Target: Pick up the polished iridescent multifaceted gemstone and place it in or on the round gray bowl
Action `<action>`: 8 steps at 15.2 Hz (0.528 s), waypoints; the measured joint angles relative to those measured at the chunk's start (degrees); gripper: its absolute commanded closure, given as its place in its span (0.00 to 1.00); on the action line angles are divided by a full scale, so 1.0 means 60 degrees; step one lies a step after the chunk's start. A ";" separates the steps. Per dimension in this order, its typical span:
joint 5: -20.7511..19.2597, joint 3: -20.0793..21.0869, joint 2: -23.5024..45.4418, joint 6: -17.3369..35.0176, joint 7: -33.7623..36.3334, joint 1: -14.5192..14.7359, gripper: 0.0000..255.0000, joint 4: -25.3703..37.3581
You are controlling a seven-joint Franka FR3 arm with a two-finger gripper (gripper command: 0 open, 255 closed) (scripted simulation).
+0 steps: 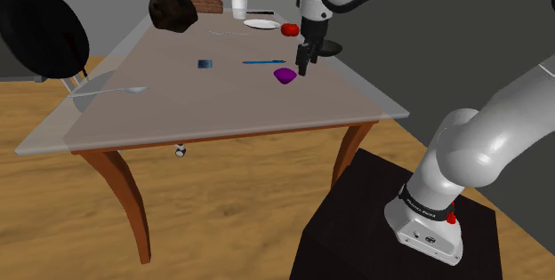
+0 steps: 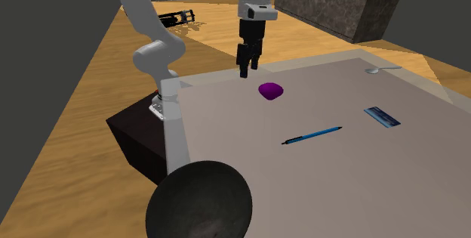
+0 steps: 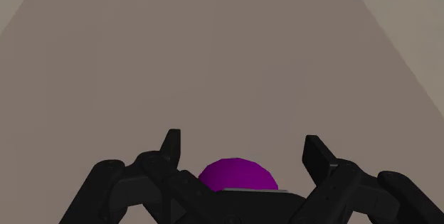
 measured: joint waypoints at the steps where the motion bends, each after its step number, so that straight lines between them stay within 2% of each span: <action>1: -0.0068 0.0031 0.0293 0.0202 -0.0006 0.0013 0.00 0.0210; 4: -0.0250 0.0124 0.1101 0.0650 -0.0009 0.0052 0.00 0.0879; 8: -0.0325 0.0124 0.1340 0.1152 0.0035 0.0044 0.00 0.0680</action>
